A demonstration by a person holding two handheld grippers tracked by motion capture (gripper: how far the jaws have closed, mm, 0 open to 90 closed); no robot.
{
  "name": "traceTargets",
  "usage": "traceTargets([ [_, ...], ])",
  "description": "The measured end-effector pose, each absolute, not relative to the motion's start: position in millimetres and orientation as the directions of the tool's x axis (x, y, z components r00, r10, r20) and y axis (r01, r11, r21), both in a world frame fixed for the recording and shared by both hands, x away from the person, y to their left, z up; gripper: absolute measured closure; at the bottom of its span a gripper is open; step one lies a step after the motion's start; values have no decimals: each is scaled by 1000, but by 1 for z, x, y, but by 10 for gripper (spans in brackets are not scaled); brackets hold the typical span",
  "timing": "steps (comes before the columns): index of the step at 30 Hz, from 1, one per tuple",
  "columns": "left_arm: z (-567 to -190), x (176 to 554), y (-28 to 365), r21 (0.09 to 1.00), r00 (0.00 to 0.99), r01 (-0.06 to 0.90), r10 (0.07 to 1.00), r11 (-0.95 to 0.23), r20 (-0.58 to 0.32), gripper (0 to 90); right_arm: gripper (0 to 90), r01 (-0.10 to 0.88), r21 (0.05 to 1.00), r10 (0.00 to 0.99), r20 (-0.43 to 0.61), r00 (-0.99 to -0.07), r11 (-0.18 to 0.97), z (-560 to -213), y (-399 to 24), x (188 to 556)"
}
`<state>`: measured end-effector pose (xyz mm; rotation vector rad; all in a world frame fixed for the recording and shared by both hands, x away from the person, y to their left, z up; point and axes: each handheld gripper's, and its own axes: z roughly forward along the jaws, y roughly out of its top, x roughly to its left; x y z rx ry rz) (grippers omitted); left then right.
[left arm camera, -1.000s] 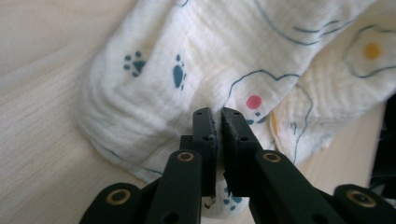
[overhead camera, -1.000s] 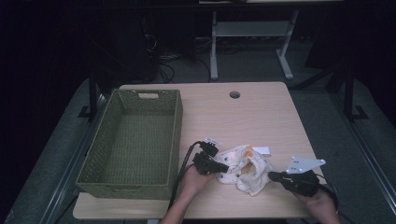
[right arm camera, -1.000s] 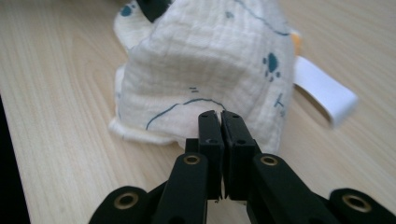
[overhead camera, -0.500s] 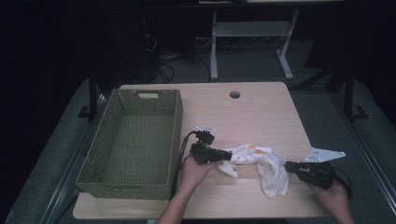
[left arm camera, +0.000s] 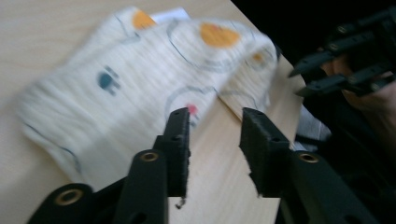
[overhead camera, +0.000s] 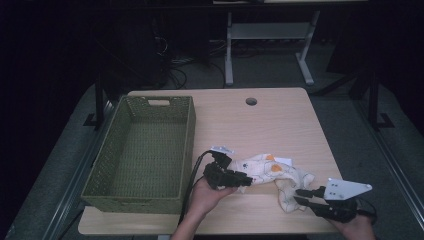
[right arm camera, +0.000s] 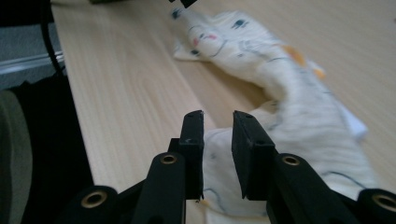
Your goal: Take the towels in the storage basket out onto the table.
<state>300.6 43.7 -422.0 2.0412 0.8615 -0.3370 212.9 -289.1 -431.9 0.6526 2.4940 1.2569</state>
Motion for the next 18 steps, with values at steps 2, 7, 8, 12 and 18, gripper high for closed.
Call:
traceTargets([
  [2, -424, 299, 44, 618, 732, 678, 441, -397, -519, 666, 736, 266, 805, 494, -39, -869, 531, -434, -285, 213],
  [7, -441, 298, 37, 571, 728, 685, 460, -453, -508, 672, 719, 305, 743, 457, -1, -890, 596, -450, -265, 221],
  [8, -441, 298, 37, 571, 728, 685, 460, -453, -508, 669, 719, 305, 743, 457, -1, -890, 596, -450, -265, 221],
  [12, -448, 305, 35, 568, 738, 669, 512, -478, -439, 656, 695, 353, 686, 473, 14, -881, 637, -462, -260, 231],
  [18, -458, 312, 34, 556, 733, 669, 563, -493, -383, 646, 658, 374, 680, 478, 39, -877, 631, -465, -263, 237],
])
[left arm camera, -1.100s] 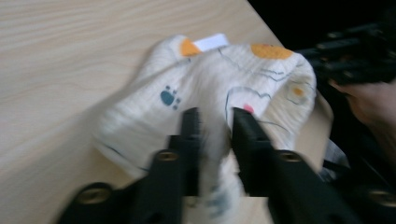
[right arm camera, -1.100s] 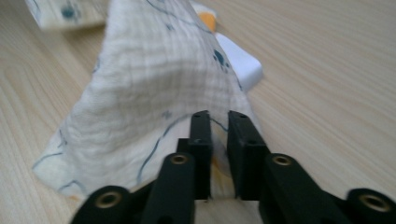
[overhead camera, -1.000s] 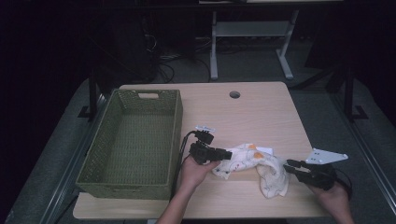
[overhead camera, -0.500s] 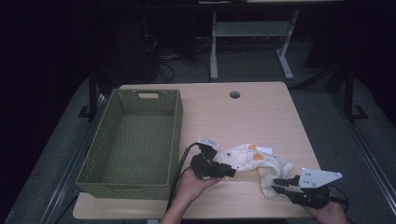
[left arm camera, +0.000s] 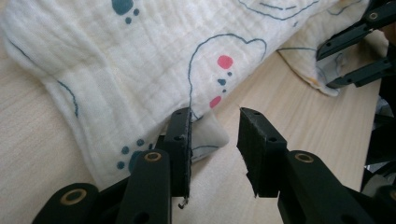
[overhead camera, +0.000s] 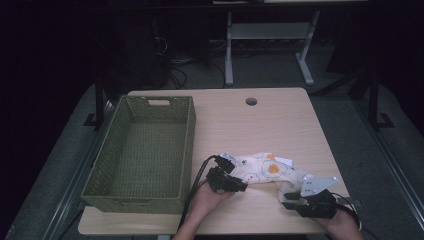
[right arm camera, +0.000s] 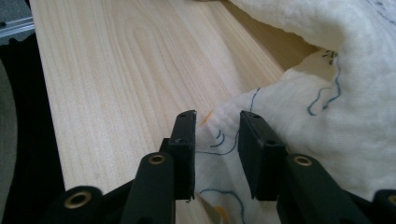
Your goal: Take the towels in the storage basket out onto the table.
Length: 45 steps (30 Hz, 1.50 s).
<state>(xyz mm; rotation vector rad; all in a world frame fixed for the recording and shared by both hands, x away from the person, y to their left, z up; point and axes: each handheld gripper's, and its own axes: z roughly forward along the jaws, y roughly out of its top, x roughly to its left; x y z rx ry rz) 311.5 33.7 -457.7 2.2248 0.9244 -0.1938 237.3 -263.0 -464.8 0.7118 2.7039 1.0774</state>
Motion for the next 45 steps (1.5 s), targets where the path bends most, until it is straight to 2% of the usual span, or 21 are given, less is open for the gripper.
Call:
traceTargets([
  [4, -458, 311, 30, 562, 753, 644, 561, -519, -345, 643, 541, 374, 678, 464, 54, -884, 633, -465, -264, 236],
  [7, -458, 308, 28, 573, 768, 621, 559, -535, -311, 643, 537, 361, 682, 461, 40, -887, 636, -465, -263, 233],
  [9, -459, 307, 30, 580, 780, 604, 555, -546, -290, 653, 571, 327, 690, 448, 5, -894, 645, -463, -262, 228],
  [13, -460, 303, 29, 600, 776, 601, 564, -528, -281, 669, 592, 323, 679, 441, -2, -897, 659, -464, -260, 226],
  [17, -459, 297, 24, 615, 809, 544, 552, -570, -203, 654, 616, 337, 672, 450, 7, -893, 660, -466, -259, 230],
  [20, -459, 296, 23, 616, 815, 534, 546, -579, -193, 635, 639, 350, 672, 460, 15, -888, 653, -466, -260, 231],
  [22, -459, 293, 21, 618, 833, 496, 536, -610, -140, 645, 691, 364, 671, 475, 20, -880, 646, -466, -261, 234],
  [26, -459, 287, 17, 623, 839, 454, 542, -638, -57, 704, 751, 368, 672, 486, 13, -874, 642, -466, -261, 234],
  [28, -459, 285, 15, 622, 842, 422, 540, -660, 1, 764, 800, 376, 670, 499, 11, -867, 640, -466, -262, 235],
  [29, -459, 284, 15, 621, 840, 417, 543, -663, 16, 823, 819, 378, 670, 500, 12, -866, 639, -466, -262, 236],
  [35, -459, 286, 17, 625, 833, 432, 553, -650, -2, 870, 826, 394, 672, 510, 28, -860, 627, -465, -265, 238],
  [37, -458, 289, 20, 620, 832, 465, 552, -632, -62, 870, 830, 386, 689, 511, 27, -859, 614, -461, -267, 236],
  [40, -455, 289, 22, 626, 830, 474, 551, -619, -84, 871, 832, 383, 702, 516, 26, -856, 600, -455, -269, 235],
  [41, -448, 287, 27, 645, 829, 486, 545, -590, -127, 871, 832, 368, 719, 514, 18, -858, 590, -448, -272, 234],
  [44, -440, 285, 32, 666, 824, 496, 543, -557, -159, 871, 832, 359, 730, 518, 8, -855, 582, -440, -275, 232],
  [45, -432, 284, 37, 694, 813, 511, 547, -507, -199, 870, 832, 346, 741, 520, -4, -854, 575, -433, -278, 231],
])
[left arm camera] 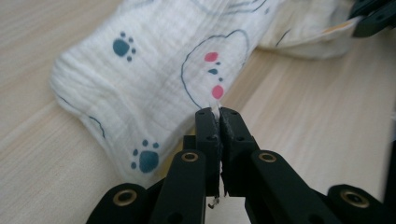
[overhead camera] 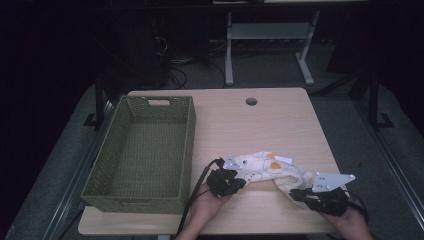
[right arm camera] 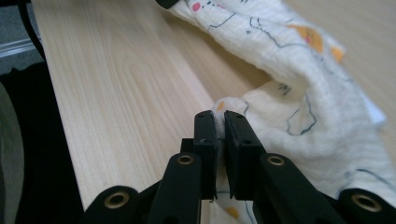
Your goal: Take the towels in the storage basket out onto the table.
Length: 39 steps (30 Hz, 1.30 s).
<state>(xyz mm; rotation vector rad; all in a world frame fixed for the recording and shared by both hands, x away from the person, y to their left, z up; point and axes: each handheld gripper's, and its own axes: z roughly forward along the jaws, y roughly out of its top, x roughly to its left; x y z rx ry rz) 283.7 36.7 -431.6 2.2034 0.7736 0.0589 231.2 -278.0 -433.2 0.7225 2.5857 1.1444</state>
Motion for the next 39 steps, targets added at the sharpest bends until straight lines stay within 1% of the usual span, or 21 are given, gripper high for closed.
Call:
traceTargets([
  [2, -426, 284, 40, 701, 814, 512, 542, -496, -210, 870, 832, 341, 748, 523, -10, -853, 570, -430, -280, 231],
  [3, -421, 283, 42, 711, 814, 512, 537, -482, -222, 870, 832, 337, 754, 525, -13, -851, 564, -426, -282, 230],
  [4, -411, 283, 46, 728, 809, 521, 530, -446, -254, 870, 832, 330, 765, 533, -20, -846, 553, -419, -286, 228],
  [5, -411, 283, 46, 728, 809, 521, 530, -446, -254, 870, 832, 321, 771, 534, -30, -845, 550, -416, -288, 228],
  [6, -401, 282, 51, 745, 810, 517, 521, -420, -269, 870, 832, 321, 775, 540, -31, -841, 544, -413, -290, 227],
  [8, -392, 281, 54, 759, 809, 518, 514, -394, -285, 870, 832, 316, 782, 548, -38, -835, 537, -406, -294, 226],
  [11, -384, 280, 58, 773, 812, 508, 512, -381, -281, 870, 832, 308, 790, 556, -49, -830, 530, -400, -298, 225],
  [14, -375, 276, 63, 786, 812, 509, 500, -353, -301, 870, 833, 279, 800, 559, -84, -825, 531, -388, -305, 220],
  [19, -362, 265, 71, 806, 819, 503, 472, -313, -327, 871, 833, 256, 819, 568, -100, -817, 514, -374, -310, 209],
  [25, -343, 252, 79, 823, 828, 488, 454, -291, -330, 871, 833, 226, 824, 562, -130, -817, 519, -359, -311, 195],
  [27, -334, 249, 84, 835, 822, 487, 457, -258, -338, 871, 835, 210, 824, 560, -149, -815, 526, -349, -312, 187],
  [30, -321, 257, 84, 855, 809, 460, 510, -238, -293, 872, 840, 207, 821, 558, -155, -816, 532, -343, -313, 190],
  [31, -319, 266, 82, 859, 798, 459, 529, -226, -287, 874, 847, 223, 809, 565, -157, -810, 544, -337, -313, 209],
  [33, -316, 293, 73, 871, 749, 458, 603, -175, -273, 874, 851, 247, 818, 594, -138, -792, 519, -331, -316, 246],
  [34, -316, 328, 61, 885, 661, 451, 709, -114, -246, 868, 849, 268, 823, 613, -118, -781, 500, -327, -317, 271],
  [35, -317, 346, 56, 894, 605, 436, 769, -103, -206, 853, 838, 293, 817, 642, -117, -758, 496, -322, -317, 296],
  [36, -319, 362, 51, 898, 545, 428, 821, -97, -171, 786, 813, 304, 818, 674, -133, -726, 489, -318, -318, 319],
  [37, -319, 362, 51, 898, 545, 428, 821, -97, -171, 693, 813, 304, 818, 674, -133, -726, 489, -318, -318, 319],
  [38, -324, 379, 48, 888, 501, 453, 846, -78, -181, 693, 726, 311, 835, 706, -123, -698, 454, -315, -320, 338],
  [39, -330, 390, 46, 871, 486, 486, 850, -68, -204, 645, 630, 357, 836, 755, -100, -648, 417, -315, -321, 358],
])
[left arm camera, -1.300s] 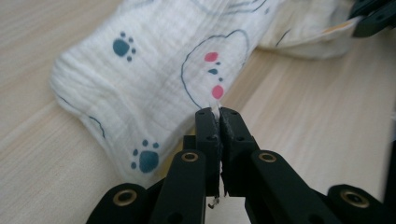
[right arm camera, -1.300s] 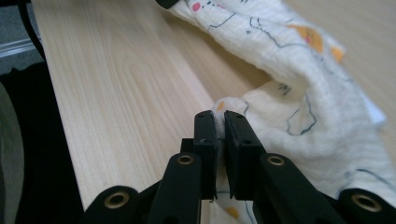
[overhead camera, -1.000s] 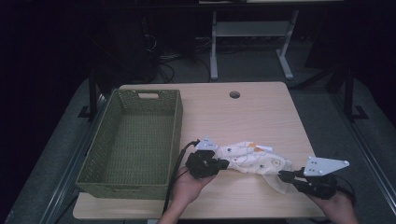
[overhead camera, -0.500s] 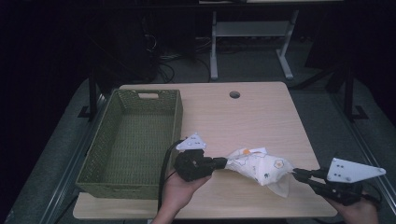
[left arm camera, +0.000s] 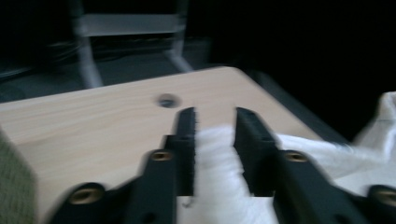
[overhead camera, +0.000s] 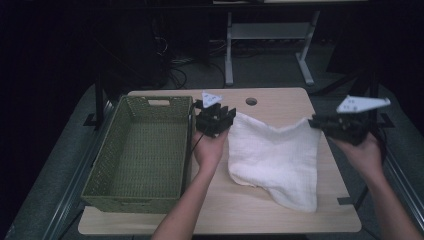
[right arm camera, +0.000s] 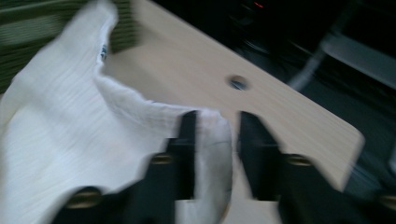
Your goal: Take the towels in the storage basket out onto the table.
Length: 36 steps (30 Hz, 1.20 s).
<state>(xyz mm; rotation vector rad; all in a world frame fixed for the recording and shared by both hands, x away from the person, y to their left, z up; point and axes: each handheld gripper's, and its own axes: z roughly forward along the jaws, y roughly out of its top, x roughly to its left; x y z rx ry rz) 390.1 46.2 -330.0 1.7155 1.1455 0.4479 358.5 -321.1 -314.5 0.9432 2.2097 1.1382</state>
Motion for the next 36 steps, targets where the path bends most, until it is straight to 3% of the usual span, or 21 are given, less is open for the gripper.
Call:
traceTargets([
  [2, -340, 395, 44, 861, 491, 504, 844, -73, -216, 604, 628, 406, 821, 771, -64, -633, 402, -322, -322, 375],
  [6, -363, 389, 40, 833, 535, 538, 817, -132, -216, 593, 625, 413, 797, 750, -74, -658, 440, -347, -320, 369],
  [19, -422, 313, 28, 767, 682, 576, 684, -282, -261, 651, 614, 418, 761, 618, 28, -786, 496, -420, -307, 291],
  [26, -440, 295, 33, 729, 699, 574, 687, -373, -199, 682, 616, 425, 725, 580, 42, -813, 543, -446, -301, 266],
  [33, -457, 303, 37, 653, 680, 631, 704, -419, -205, 717, 694, 443, 666, 577, 23, -817, 600, -467, -296, 272],
  [36, -460, 305, 35, 632, 698, 626, 690, -457, -192, 716, 800, 454, 673, 587, 35, -809, 584, -468, -297, 275],
])
